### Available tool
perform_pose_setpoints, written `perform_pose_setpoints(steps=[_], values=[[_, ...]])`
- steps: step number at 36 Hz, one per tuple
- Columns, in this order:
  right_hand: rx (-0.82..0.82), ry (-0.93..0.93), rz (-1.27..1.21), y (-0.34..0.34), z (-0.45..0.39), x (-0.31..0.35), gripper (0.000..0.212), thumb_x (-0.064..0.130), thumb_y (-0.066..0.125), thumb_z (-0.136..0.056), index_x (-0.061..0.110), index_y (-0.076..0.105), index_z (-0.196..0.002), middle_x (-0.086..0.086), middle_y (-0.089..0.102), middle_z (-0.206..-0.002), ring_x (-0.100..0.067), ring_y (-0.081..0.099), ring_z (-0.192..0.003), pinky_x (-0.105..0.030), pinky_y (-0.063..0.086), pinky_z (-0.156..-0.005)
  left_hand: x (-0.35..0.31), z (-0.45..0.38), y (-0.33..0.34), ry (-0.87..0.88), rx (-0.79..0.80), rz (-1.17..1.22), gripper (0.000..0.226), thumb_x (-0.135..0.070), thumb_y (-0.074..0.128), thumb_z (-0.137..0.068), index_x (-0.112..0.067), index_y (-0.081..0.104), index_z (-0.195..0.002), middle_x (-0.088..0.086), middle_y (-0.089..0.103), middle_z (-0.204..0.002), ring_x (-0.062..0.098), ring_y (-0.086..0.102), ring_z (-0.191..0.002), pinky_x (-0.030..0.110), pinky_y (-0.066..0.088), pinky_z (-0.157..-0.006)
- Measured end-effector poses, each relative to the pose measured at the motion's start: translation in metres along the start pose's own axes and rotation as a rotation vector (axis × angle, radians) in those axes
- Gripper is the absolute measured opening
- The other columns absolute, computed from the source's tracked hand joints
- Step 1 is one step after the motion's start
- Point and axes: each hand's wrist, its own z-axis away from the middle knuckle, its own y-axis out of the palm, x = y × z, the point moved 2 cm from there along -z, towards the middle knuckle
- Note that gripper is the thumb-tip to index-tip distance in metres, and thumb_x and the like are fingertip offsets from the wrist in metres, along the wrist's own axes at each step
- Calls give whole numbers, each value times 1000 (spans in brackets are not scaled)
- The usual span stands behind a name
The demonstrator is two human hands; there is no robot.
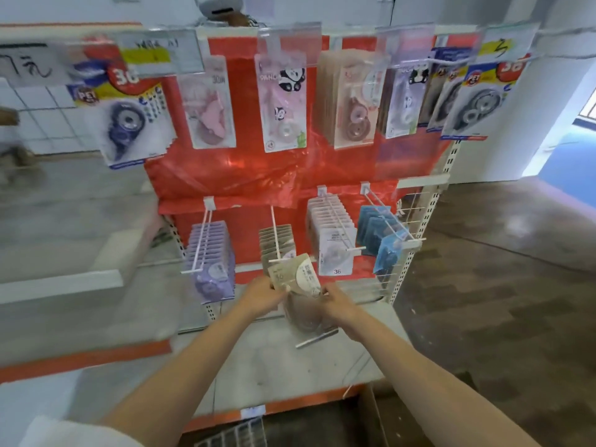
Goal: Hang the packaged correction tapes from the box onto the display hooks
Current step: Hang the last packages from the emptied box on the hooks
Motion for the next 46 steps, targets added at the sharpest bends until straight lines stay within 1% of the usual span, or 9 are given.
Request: perform_pose_setpoints(steps=[2,4,8,11,16,30,37,41,46], values=[[19,6,21,2,-1,-2,30,-6,60,-86,23,53,-87,3,60,-87,-21,59,-93,-20,52,-55,10,-2,-2,-19,-21,-71,26,-19,57,-90,-10,56,-65,12,59,-76,28,63,-81,27,39,-62],[1,7,62,2,-5,-3,34,-7,58,-85,26,53,-85,4,61,-90,-20,59,-94,-26,54,-67,15,-4,-3,-17,-46,-131,35,-14,56,-89,-22,38,-60,9,51,-80,23,52,-78,26,35,-58],[-10,28,60,6,-17,0,28,-6,61,-85,19,54,-96,-3,61,-97,-18,58,-91,-27,51,-70,19,-8,-7,17,-36,-277,3,-18,52,-91,-17,54,-88,4,51,-100,18,48,-90,27,40,-79],[-27,42,45,10,-26,6,26,-6,61,-86,18,52,-88,-1,59,-85,-11,56,-76,-22,48,-65,24,-14,-11,42,-40,-376,29,-21,51,-93,-9,55,-118,7,58,-119,22,53,-108,28,40,-89],[-51,60,106,17,-49,8,43,5,66,-84,11,47,-122,-10,61,-116,-27,59,-107,-42,53,-88,26,-16,-19,84,-65,-428,29,-21,52,-93,-9,56,-119,10,57,-123,23,53,-110,30,41,-91],[-136,57,488,13,-97,22,42,13,60,-91,5,44,-128,-17,58,-124,-34,55,-114,-34,44,-89,40,-24,-31,23,-87,-467,28,-28,56,-93,-13,58,-116,7,58,-120,22,54,-109,32,45,-94],[-136,56,786,12,-93,20,45,33,51,-96,8,39,-131,-17,55,-126,-36,54,-117,-43,44,-94,35,-27,-24,52,0,-558,29,-30,54,-94,-15,56,-119,5,55,-126,21,52,-113,33,44,-96],[-174,26,903,3,-92,18,31,14,45,-98,8,44,-128,-16,58,-126,-34,57,-115,-41,46,-91,27,-28,-14,91,59,-607,32,-31,52,-95,-16,54,-123,6,53,-130,24,51,-117,34,43,-99],[-136,-26,985,-12,-80,14,36,6,45,-93,7,43,-130,-16,55,-129,-34,55,-117,-41,45,-94,7,-29,-2,165,96,-673,35,-32,48,-97,-15,51,-128,8,50,-135,28,47,-123,32,39,-98]])
